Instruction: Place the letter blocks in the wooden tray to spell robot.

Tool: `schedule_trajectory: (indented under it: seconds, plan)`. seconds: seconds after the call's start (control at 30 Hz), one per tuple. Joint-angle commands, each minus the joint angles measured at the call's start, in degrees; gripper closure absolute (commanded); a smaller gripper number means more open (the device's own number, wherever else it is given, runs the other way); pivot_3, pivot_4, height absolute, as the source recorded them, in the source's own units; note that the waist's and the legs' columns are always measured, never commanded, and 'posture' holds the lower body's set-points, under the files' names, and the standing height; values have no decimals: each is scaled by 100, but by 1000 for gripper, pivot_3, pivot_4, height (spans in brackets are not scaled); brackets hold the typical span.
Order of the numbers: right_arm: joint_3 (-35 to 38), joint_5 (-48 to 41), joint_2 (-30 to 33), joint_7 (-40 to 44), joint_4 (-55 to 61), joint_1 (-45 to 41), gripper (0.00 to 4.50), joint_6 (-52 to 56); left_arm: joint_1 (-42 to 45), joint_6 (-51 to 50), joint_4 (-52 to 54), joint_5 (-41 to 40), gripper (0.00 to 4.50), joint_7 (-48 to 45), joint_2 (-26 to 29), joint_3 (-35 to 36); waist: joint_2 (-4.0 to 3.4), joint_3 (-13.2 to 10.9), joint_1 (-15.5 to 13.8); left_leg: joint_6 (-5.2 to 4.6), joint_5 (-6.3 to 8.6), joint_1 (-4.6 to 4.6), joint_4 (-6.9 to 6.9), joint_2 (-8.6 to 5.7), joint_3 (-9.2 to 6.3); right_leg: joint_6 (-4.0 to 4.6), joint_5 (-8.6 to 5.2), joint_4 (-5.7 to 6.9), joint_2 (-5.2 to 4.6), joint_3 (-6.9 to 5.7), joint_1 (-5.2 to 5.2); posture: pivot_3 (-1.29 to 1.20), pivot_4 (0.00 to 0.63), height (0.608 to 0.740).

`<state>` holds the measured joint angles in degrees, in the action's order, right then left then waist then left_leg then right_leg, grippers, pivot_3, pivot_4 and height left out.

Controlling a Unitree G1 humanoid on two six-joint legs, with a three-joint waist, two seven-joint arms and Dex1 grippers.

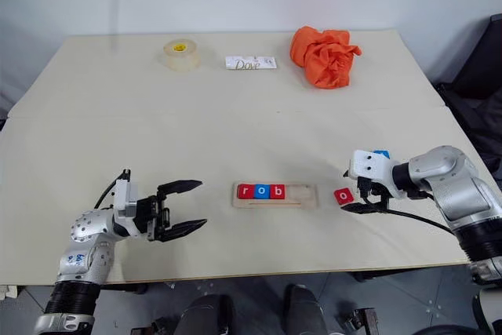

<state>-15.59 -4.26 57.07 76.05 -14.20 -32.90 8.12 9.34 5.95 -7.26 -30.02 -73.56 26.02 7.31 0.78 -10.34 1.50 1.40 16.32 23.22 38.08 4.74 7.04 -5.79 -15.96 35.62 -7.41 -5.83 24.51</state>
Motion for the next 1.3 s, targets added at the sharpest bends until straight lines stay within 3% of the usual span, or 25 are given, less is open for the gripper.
schedule_trajectory:
  seconds: [0.03, 0.27, 0.33, 0.53, 0.67, 0.77, 1.3]
  plan:
    - [-35, 154, -92, 264, -296, -162, 403, -347, -146, 24, 291, -103, 0, 113, 17, 87, 0, 0, -1, 0, 0, 0, 0, 0, 1, 0, 0, -1, -1, 0, 0, 0, 150, 740]
    - [72, 210, -227, 449, -465, -341, 2661, -361, -231, 26, 380, -102, 0, 207, 0, 78, 0, 0, 4, 2, -1, -3, 7, 1, -1, 4, 2, 6, 0, 0, -2, 0, 150, 740]
    - [168, 91, -177, 532, -271, -355, 3059, -125, -207, 35, 349, -102, 0, 192, -5, 69, 0, 0, 4, 2, -1, -3, 7, 1, -1, 4, 3, 7, 0, 0, -1, 0, 150, 740]
    - [442, -295, -131, 505, 827, -636, 3057, 1423, -57, 54, 159, -110, 0, 28, 10, 44, -4, -2, 10, 3, -2, -2, 6, 2, 0, 5, 3, 9, 0, 1, 4, 0, 150, 740]
    - [272, -524, -384, 284, 1712, -914, 3057, 2844, 120, 61, -30, -91, 0, -121, 29, 34, -5, -2, 3, 4, -1, -2, 6, 4, -6, 8, 1, 12, 0, -1, 4, 0, 150, 740]
    - [104, -567, -586, 96, 2110, -919, 3057, 3283, 223, 75, -123, -74, 0, -171, 25, 34, -5, -2, 2, 4, 0, 0, 6, 4, -8, 10, 1, 11, -1, -3, 3, 0, 150, 740]
    - [-842, 140, -1164, -306, 1503, -1130, 3057, 2726, -152, 70, 286, -115, 0, -54, 86, 181, -5, -2, 13, 3, 2, 4, 6, 3, -1, 10, 0, 11, 0, -1, 7, 0, 150, 740]
